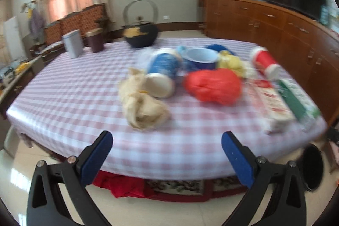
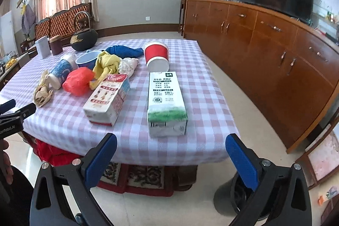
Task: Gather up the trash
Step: 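Grasp the tan paper bundle with the left tool while the right tool grasps the green-white milk carton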
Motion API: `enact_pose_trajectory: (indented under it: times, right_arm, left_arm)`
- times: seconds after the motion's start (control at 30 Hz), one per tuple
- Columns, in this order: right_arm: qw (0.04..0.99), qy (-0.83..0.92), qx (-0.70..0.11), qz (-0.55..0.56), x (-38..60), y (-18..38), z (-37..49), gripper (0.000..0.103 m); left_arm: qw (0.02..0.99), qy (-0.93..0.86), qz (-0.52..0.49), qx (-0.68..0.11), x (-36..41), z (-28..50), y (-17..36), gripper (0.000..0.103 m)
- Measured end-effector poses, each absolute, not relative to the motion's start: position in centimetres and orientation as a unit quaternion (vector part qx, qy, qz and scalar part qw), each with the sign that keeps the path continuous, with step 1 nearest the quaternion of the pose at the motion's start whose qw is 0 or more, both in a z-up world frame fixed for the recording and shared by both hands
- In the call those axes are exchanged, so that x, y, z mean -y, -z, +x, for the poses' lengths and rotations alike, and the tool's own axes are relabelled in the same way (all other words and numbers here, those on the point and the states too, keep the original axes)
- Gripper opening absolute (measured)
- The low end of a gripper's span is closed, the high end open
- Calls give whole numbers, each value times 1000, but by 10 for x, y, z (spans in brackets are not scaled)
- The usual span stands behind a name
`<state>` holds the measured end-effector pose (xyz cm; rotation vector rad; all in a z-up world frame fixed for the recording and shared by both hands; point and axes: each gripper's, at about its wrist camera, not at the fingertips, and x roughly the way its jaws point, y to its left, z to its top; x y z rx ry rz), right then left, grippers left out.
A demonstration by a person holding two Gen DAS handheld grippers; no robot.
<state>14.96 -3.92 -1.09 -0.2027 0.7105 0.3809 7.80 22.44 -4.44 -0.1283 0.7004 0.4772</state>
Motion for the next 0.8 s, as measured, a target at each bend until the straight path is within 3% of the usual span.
enact_pose_trajectory:
  times: [0.17, 0.37, 0.7, 0.8]
  right_arm:
    - [907, -192, -359, -107, 29, 22, 179, 102]
    - [897, -201, -376, -120, 13, 36, 203, 91]
    - [886, -209, -397, -115, -1, 52, 226, 63]
    - [884, -213, -401, -111, -3, 53, 230, 58]
  left_arm:
    - [893, -262, -85, -357, -256, 103, 61, 103]
    - [887, -277, -89, -359, -276, 117, 70, 102]
    - [883, -284, -107, -360, -296, 124, 81, 95]
    - [882, -282, -114, -360, -300, 126, 82, 86]
